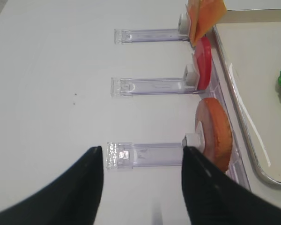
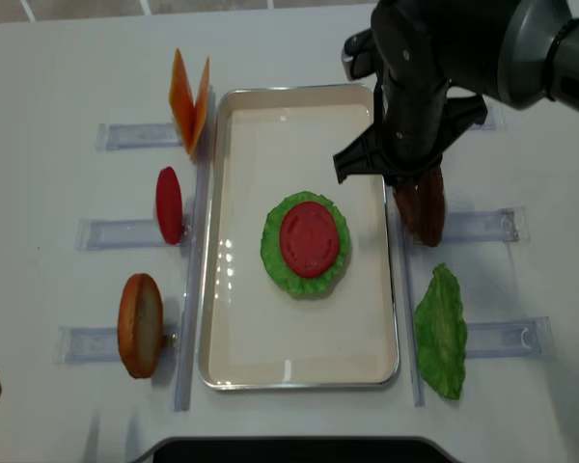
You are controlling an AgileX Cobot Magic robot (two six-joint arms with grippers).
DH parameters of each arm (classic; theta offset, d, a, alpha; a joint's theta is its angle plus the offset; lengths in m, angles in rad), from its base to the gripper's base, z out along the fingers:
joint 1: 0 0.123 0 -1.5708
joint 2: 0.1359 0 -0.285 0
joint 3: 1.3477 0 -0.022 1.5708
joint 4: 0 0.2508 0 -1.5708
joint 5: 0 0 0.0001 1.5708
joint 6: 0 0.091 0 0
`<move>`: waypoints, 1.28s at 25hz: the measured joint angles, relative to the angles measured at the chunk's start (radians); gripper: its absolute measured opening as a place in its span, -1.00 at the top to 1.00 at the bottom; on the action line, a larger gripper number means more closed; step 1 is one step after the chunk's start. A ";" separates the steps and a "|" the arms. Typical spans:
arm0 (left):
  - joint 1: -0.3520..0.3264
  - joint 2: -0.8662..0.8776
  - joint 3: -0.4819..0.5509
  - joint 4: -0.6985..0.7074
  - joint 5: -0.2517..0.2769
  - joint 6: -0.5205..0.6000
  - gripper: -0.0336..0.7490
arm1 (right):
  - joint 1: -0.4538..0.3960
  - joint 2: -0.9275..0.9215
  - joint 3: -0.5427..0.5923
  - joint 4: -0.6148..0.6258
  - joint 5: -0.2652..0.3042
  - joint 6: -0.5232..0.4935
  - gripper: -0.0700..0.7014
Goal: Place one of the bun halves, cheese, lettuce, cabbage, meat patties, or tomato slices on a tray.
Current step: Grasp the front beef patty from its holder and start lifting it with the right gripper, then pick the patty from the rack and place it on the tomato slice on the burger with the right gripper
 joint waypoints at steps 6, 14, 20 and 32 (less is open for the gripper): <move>0.000 0.000 0.000 0.000 0.000 0.000 -0.13 | 0.002 -0.021 -0.125 0.137 0.015 -0.067 0.49; 0.000 0.000 0.000 0.000 0.000 0.000 -0.13 | 0.011 -0.018 -0.124 0.733 -0.153 -0.501 0.49; 0.000 0.000 0.000 0.000 0.000 0.000 -0.13 | 0.011 0.006 0.032 0.862 -0.311 -0.657 0.49; 0.000 0.000 0.000 0.000 0.000 0.000 -0.13 | -0.006 0.052 0.129 0.870 -0.418 -0.775 0.49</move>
